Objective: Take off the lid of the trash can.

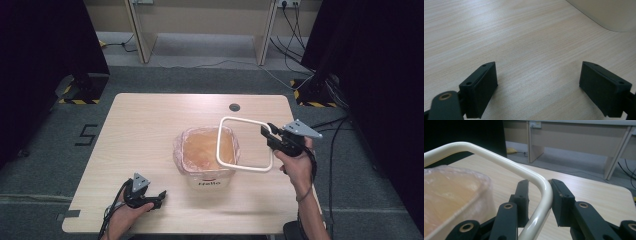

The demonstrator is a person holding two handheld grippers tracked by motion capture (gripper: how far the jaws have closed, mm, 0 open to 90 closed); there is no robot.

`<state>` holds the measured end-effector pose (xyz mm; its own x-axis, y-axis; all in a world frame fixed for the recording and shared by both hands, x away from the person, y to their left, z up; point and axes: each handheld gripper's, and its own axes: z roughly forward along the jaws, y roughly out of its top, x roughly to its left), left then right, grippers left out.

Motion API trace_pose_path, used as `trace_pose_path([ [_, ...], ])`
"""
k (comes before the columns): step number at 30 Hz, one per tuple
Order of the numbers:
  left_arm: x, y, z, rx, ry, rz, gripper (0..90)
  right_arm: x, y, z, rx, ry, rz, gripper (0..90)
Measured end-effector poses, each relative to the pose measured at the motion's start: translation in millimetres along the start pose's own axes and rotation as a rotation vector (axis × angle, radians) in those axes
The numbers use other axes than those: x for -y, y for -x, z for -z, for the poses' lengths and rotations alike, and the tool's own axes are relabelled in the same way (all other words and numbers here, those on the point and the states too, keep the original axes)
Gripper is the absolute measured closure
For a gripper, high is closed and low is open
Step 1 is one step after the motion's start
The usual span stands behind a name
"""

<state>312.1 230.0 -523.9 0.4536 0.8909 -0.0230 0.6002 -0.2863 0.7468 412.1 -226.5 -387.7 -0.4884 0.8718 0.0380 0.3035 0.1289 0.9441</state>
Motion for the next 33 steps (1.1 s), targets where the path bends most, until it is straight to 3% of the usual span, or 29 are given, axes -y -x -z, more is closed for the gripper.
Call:
trace_pose_path([
  [5,0.0,0.0,0.0,0.0,0.0,0.0,13.9,18.1,24.3,17.4,0.043,-0.01,-0.03,68.6],
  [9,0.0,0.1,0.0,0.0,0.0,0.001,13.9,23.2,34.8,20.6,0.055,-0.01,-0.049,68.6],
  [22,0.0,0.0,0.0,0.0,-0.001,0.0,13.9,39.4,59.7,24.6,0.081,-0.034,-0.061,68.7],
  [33,0.0,0.0,0.0,0.0,-0.001,0.001,13.9,54.1,68.9,19.1,0.08,-0.072,-0.05,68.7],
])
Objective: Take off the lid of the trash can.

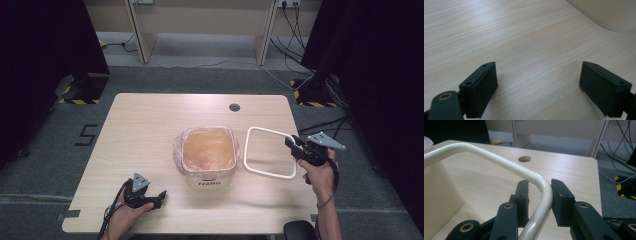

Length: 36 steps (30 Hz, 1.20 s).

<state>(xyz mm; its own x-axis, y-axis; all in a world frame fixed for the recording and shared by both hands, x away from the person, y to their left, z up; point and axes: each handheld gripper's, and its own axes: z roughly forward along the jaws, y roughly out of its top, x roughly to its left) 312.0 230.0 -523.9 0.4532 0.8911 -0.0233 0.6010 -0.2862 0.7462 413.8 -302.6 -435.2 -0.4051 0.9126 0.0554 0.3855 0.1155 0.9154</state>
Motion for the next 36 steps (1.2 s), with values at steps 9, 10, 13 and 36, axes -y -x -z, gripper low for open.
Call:
trace_pose_path([
  [9,0.0,0.0,0.0,0.0,0.001,0.0,13.9,22.6,6.4,-16.7,-0.022,-0.063,0.014,68.8],
  [10,0.0,0.0,-0.1,0.0,0.001,0.0,13.9,24.5,7.3,-17.8,-0.017,-0.07,0.013,68.8],
  [13,0.0,0.0,0.0,0.0,0.0,0.0,13.9,30.8,8.2,-20.5,-0.01,-0.093,0.029,68.8],
  [36,0.1,0.0,0.0,0.001,0.001,0.0,13.9,51.5,6.6,-28.2,0.028,-0.205,0.101,68.8],
])
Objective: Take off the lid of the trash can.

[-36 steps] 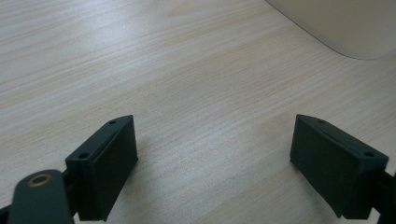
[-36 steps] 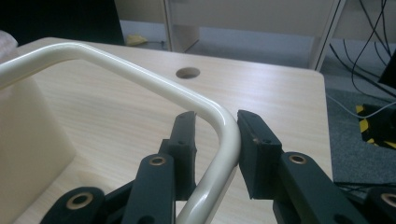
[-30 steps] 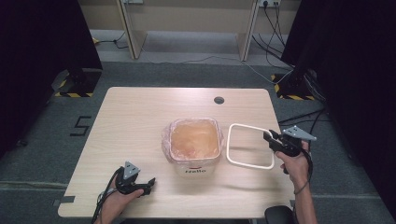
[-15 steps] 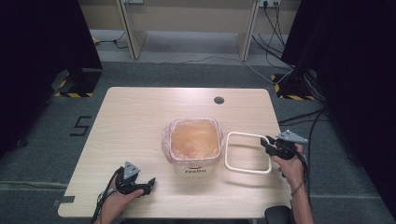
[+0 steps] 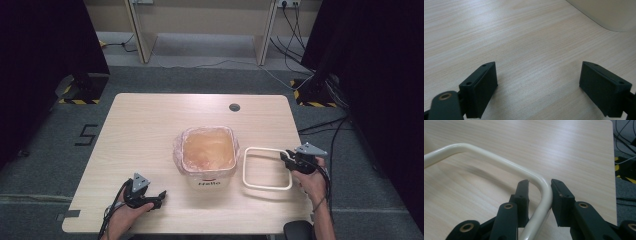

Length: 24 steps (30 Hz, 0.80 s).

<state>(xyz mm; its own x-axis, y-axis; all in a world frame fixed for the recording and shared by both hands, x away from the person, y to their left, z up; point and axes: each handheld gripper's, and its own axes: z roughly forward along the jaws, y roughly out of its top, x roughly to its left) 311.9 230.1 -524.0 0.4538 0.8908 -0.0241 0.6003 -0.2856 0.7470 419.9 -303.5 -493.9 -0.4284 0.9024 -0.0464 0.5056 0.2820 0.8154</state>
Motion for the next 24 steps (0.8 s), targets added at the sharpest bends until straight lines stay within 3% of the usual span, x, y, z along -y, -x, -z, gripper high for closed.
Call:
trace_pose_path([
  [23,0.2,-0.2,0.2,0.002,0.001,-0.002,14.0,9.1,0.9,-9.0,0.023,-0.1,0.048,69.8],
  [24,0.2,-0.2,0.2,0.002,0.001,-0.002,14.0,10.5,1.5,-9.3,0.033,-0.119,0.065,70.3],
])
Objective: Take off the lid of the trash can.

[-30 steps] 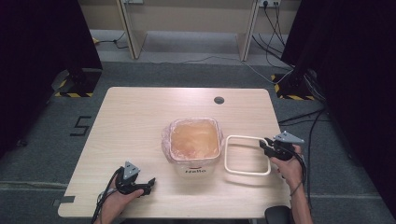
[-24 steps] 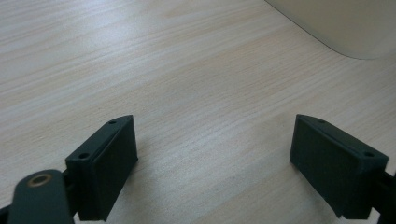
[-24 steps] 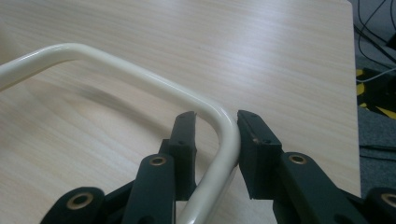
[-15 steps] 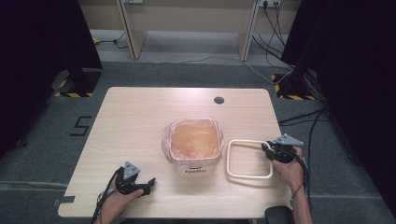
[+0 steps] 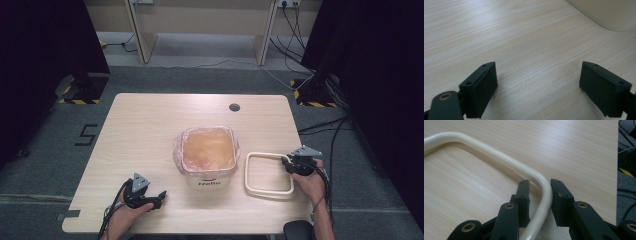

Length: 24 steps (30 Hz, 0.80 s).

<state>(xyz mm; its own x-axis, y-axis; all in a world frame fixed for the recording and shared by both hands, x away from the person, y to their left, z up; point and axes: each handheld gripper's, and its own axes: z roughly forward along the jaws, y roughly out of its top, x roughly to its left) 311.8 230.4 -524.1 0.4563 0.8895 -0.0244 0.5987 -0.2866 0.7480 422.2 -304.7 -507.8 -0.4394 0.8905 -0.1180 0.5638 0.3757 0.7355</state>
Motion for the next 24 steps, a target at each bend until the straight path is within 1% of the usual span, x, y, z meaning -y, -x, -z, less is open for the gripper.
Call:
trace_pose_path([
  [2,0.0,0.0,0.0,0.0,0.0,0.0,14.0,0.9,0.7,-0.3,-0.008,-0.001,-0.002,71.2],
  [9,0.0,0.0,0.0,0.0,0.0,0.0,13.9,0.7,1.0,-0.4,-0.009,-0.004,-0.006,71.6],
  [10,0.0,0.0,0.0,0.0,0.0,0.0,13.9,0.6,1.0,-0.2,-0.01,-0.005,-0.007,70.7],
  [14,0.0,0.0,0.1,0.001,0.0,0.0,14.0,-1.7,0.9,1.7,-0.02,-0.016,-0.014,59.7],
  [15,0.0,0.0,0.1,0.001,0.0,0.0,14.0,-1.7,0.9,1.7,-0.02,-0.016,-0.014,59.7],
  [16,0.0,0.0,0.0,0.001,0.0,-0.001,13.9,-7.1,0.3,5.1,0.0,0.003,-0.037,53.1],
  [17,0.0,0.0,0.0,0.001,0.0,-0.001,13.9,-7.1,0.3,5.1,0.0,0.003,-0.037,53.1],
  [18,0.0,-0.1,0.0,0.001,0.0,0.0,13.9,-15.5,-2.0,10.7,-0.009,0.038,-0.049,46.1],
  [20,0.0,0.0,0.0,0.0,0.0,-0.001,13.9,-23.6,-5.0,16.4,-0.032,0.081,-0.08,40.2],
  [22,0.0,0.0,0.0,0.0,0.0,-0.001,13.9,-31.7,-9.3,21.9,-0.063,0.125,-0.125,36.7],
  [24,0.0,0.0,0.0,0.0,0.0,-0.001,13.9,-38.7,-14.0,25.6,-0.079,0.151,-0.133,34.5],
])
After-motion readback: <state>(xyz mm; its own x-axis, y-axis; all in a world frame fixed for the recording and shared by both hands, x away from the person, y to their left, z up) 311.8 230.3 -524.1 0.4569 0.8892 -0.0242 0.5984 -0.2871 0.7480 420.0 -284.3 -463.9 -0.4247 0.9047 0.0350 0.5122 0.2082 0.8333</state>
